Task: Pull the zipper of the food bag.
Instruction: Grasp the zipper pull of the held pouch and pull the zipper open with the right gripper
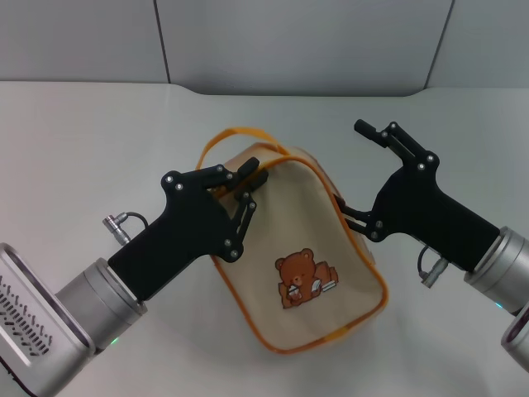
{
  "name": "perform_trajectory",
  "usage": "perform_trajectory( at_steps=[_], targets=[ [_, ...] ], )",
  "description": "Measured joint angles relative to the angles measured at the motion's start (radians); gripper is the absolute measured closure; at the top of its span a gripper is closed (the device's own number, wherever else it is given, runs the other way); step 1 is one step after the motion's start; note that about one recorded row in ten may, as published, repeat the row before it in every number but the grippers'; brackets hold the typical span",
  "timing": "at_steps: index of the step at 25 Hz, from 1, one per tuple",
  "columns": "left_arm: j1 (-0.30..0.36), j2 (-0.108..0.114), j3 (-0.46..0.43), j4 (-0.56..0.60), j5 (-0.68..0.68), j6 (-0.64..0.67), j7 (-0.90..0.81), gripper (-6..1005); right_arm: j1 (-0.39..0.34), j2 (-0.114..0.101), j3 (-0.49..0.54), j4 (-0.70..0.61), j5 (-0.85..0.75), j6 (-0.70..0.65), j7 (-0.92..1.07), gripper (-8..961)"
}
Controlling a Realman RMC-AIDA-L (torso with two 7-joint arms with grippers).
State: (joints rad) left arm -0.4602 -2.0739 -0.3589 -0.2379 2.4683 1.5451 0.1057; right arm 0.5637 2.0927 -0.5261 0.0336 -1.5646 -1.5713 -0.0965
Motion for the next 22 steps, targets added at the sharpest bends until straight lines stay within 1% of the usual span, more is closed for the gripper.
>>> perform_trajectory(
  at_steps=[4, 11, 22],
  targets=[
    [0.000, 0.000, 0.000, 0.000, 0.000, 0.000, 0.000, 927, 0.003, 0.000, -0.003, 0.005, 0.000, -0.001, 0.000, 122],
    [0.000, 0.000, 0.000, 0.000, 0.000, -0.001, 0.000, 938, 0.011, 0.000, -0.033, 0.013, -0.002, 0.012, 0.000, 202],
    [-0.007, 0.000, 0.000, 0.002, 0.001, 0.000, 0.000, 940, 0.041, 0.000, -0.037, 0.041, -0.019, 0.048, -0.035, 674]
  ],
)
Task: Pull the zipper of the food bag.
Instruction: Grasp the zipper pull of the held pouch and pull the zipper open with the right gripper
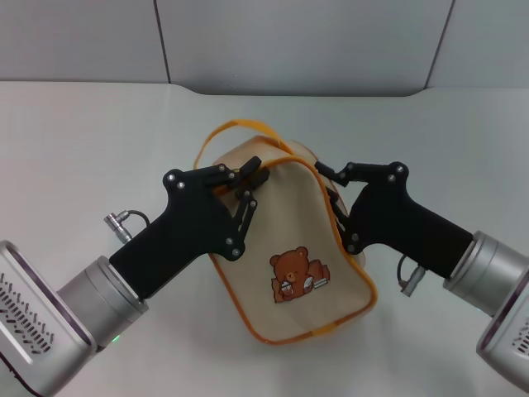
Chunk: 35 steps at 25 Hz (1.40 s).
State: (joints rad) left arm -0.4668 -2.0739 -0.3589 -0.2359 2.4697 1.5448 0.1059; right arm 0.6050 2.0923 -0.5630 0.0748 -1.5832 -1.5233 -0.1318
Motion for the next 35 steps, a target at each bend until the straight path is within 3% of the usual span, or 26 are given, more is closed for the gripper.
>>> perform_trajectory(
  at_steps=[5, 9, 13, 22, 29, 35],
  targets=[
    [-0.001, 0.000, 0.000, 0.001, 0.000, 0.003, 0.000, 942, 0.011, 0.000, 0.000, 0.004, -0.018, 0.005, 0.000, 901],
    [-0.001, 0.000, 0.000, 0.001, 0.001, 0.003, 0.000, 944, 0.004, 0.000, 0.000, 0.005, -0.024, 0.005, -0.001, 930],
    [-0.004, 0.000, -0.004, 0.001, 0.001, 0.003, 0.000, 946, -0.053, 0.000, 0.000, 0.007, -0.033, -0.018, -0.001, 951],
    [-0.014, -0.001, -0.009, 0.001, 0.001, -0.007, 0.000, 952, -0.346, -0.006, -0.002, -0.016, -0.072, -0.079, -0.006, 950],
    [-0.019, -0.003, -0.010, 0.001, -0.005, -0.010, -0.005, 956, -0.383, -0.006, 0.005, -0.017, -0.073, -0.037, -0.006, 950],
    [-0.003, -0.005, -0.021, -0.006, -0.006, -0.027, -0.009, 959, -0.417, -0.006, 0.079, -0.014, -0.064, -0.145, 0.050, 953]
  ],
)
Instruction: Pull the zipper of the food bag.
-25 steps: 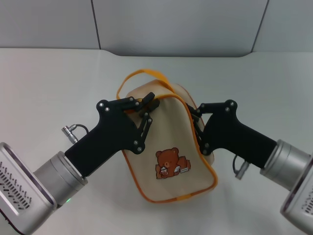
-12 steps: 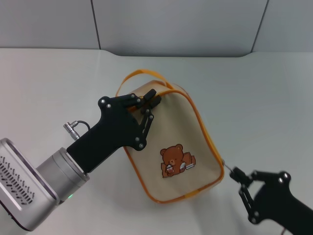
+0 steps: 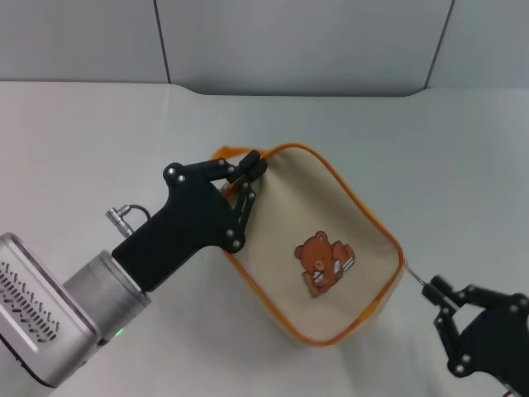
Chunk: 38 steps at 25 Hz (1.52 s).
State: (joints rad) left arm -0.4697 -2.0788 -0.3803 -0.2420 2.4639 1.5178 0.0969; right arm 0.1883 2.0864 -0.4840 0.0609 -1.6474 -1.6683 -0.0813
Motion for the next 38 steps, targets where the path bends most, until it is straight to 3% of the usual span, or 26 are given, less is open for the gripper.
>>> perform_trajectory(
  at_steps=[9, 13, 16, 17, 18, 19, 22, 24, 27, 32, 38],
  targets=[
    [0.104, 0.001, -0.032, -0.060, 0.001, 0.006, -0.018, 951, 0.014, -0.004, 0.008, -0.115, -0.004, -0.085, 0.285, 712],
    [0.122, 0.010, -0.025, -0.051, 0.013, 0.049, -0.091, 775, 0.037, -0.005, 0.002, -0.244, -0.048, -0.134, 0.508, 590],
    [0.106, 0.033, -0.021, 0.012, 0.109, 0.111, -0.228, 647, 0.059, -0.011, 0.001, -0.364, -0.137, -0.188, 0.689, 490],
    [0.077, 0.054, -0.020, 0.067, 0.204, 0.151, -0.355, 606, 0.080, -0.023, 0.001, -0.425, -0.201, -0.232, 0.787, 456],
    [0.077, 0.054, -0.020, 0.067, 0.204, 0.151, -0.355, 564, 0.080, -0.023, 0.001, -0.425, -0.201, -0.232, 0.787, 423],
    [0.041, 0.068, -0.019, 0.120, 0.294, 0.175, -0.461, 522, 0.099, -0.034, 0.001, -0.447, -0.236, -0.255, 0.835, 389],
    [-0.015, 0.077, 0.011, 0.219, 0.403, 0.222, -0.617, 404, 0.177, -0.078, 0.001, -0.462, -0.362, -0.328, 0.951, 274],
    [-0.047, 0.070, 0.059, 0.300, 0.422, 0.263, -0.702, 326, 0.195, -0.083, 0.001, -0.463, -0.396, -0.344, 0.970, 198],
    [-0.062, 0.058, 0.096, 0.382, 0.424, 0.309, -0.748, 257, 0.234, -0.084, 0.001, -0.467, -0.462, -0.359, 0.993, 156],
    [-0.060, 0.056, 0.110, 0.403, 0.423, 0.336, -0.752, 181, 0.255, -0.073, 0.001, -0.468, -0.489, -0.349, 0.991, 116],
    [-0.056, 0.054, 0.106, 0.406, 0.421, 0.338, -0.745, 181, 0.257, -0.072, 0.001, -0.469, -0.493, -0.340, 0.991, 119]
  ],
)
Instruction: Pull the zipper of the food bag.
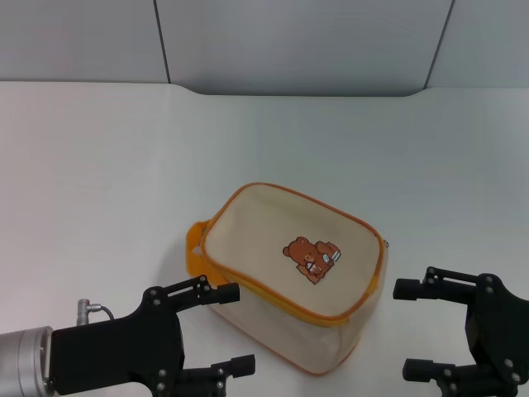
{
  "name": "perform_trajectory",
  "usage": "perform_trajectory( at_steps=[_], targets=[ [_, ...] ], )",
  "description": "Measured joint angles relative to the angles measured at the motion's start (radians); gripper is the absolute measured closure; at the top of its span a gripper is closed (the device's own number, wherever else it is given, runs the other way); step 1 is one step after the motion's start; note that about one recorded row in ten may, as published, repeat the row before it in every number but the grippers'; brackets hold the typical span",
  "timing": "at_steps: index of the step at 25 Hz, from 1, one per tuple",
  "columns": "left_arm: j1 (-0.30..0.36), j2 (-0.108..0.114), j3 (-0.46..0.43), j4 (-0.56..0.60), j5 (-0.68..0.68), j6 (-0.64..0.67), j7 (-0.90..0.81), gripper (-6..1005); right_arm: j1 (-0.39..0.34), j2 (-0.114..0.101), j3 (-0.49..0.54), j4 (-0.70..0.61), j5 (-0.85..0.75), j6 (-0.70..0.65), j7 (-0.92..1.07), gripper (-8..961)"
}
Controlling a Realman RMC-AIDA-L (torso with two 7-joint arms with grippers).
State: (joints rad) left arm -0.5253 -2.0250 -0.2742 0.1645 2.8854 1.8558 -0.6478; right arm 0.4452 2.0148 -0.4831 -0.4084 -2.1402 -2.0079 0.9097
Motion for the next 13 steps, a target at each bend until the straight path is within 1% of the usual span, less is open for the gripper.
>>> perform_trajectory(
  at_steps=[2, 4, 13],
  targets=[
    [0.000, -0.001, -0.002, 0.001, -0.001, 0.001, 0.001, 181, 0.000, 0.001, 0.000, 0.000, 0.000, 0.006, 0.000, 120],
    [0.000, -0.002, -0.003, 0.001, -0.001, 0.001, 0.001, 181, -0.001, 0.007, 0.000, -0.001, 0.000, 0.024, -0.003, 120],
    [0.001, -0.009, -0.004, 0.002, -0.003, 0.001, 0.004, 181, -0.003, 0.010, 0.002, -0.001, 0.004, 0.032, -0.004, 118]
  ],
)
